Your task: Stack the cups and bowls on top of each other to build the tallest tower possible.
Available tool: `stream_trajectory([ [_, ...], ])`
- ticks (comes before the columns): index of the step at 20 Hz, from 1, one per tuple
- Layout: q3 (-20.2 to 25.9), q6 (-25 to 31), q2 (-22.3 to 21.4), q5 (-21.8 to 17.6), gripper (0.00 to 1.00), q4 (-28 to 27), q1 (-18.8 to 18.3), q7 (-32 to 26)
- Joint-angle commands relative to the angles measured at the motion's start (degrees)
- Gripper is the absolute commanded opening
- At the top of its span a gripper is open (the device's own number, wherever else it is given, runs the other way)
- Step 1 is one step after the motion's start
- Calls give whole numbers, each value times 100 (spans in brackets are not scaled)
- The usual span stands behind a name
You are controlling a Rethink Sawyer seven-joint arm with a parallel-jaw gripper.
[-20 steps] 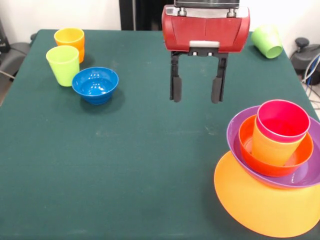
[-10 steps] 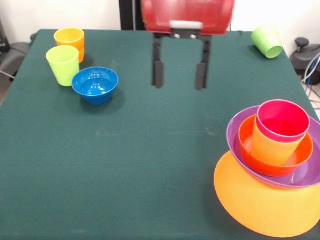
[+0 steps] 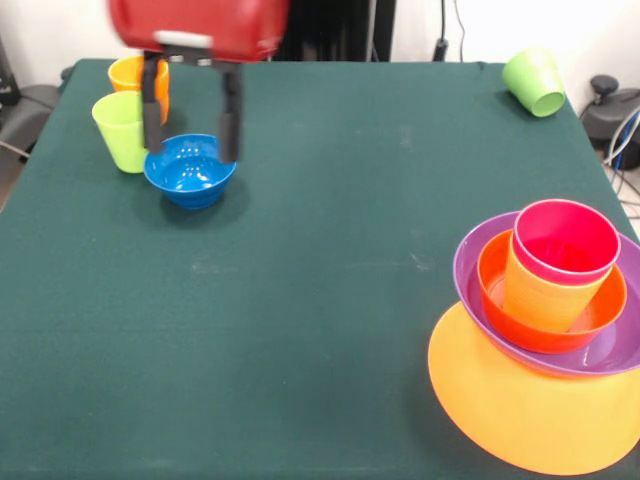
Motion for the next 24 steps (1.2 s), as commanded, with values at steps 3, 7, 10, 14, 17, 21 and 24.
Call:
stream_trajectory([
  [3,-117,-128,339,-442,100,1025,-154,-253],
  [7,-317,83,235,-383,100,1243,-142,57],
  [10,-388,14,233,-393,100,1324,-162,64],
  [14,-367,297,212,-335,100,1300,-256,-194],
  [17,-446,644,149,-329,100,1180,-250,-310],
  [21,-701,684,211,-497,100,947,-148,-200],
  [24,-847,947,206,-451,100,902,-103,-122],
])
